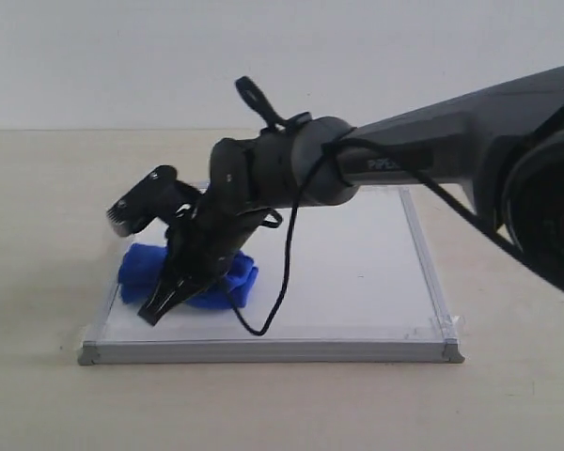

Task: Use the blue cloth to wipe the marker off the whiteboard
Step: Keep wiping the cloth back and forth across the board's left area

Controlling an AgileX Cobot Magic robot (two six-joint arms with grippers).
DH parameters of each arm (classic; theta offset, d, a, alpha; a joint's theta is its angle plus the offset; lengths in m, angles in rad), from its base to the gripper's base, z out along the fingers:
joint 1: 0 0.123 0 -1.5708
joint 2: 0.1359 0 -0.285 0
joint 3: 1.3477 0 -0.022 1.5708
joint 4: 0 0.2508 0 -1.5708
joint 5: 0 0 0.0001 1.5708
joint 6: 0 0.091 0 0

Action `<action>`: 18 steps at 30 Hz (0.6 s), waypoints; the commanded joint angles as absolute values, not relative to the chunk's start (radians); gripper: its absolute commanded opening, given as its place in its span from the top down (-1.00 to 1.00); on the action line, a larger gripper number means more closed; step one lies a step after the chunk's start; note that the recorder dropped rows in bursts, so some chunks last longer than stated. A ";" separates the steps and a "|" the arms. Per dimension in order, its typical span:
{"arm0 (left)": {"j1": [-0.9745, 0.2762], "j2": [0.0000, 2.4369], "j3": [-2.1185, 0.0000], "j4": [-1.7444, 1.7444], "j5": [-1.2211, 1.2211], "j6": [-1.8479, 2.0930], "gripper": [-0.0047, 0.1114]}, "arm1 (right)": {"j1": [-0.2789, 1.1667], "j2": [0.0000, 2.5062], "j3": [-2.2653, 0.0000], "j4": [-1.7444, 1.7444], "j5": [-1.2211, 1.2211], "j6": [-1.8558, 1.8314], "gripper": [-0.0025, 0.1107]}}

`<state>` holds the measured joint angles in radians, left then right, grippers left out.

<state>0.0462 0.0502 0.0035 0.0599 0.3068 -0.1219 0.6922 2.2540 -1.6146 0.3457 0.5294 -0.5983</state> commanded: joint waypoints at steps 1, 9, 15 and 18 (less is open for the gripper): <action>0.048 0.046 0.000 0.053 0.304 -0.118 0.84 | 0.706 2.271 -1.663 0.279 0.610 -0.562 0.96; 0.048 0.046 0.000 0.053 0.304 -0.118 0.84 | 0.566 2.342 -1.776 -0.269 0.595 -0.029 0.96; 0.048 0.046 0.000 0.053 0.304 -0.118 0.84 | 0.595 2.346 -1.787 -0.229 0.651 -0.069 0.96; 0.048 0.046 0.000 0.053 0.304 -0.118 0.84 | 0.644 2.346 -1.787 0.000 0.684 -0.307 0.96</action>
<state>0.0462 0.0502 0.0035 0.0599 0.3068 -0.1219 0.5924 2.3368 -1.7874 -0.1923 0.6322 -0.1358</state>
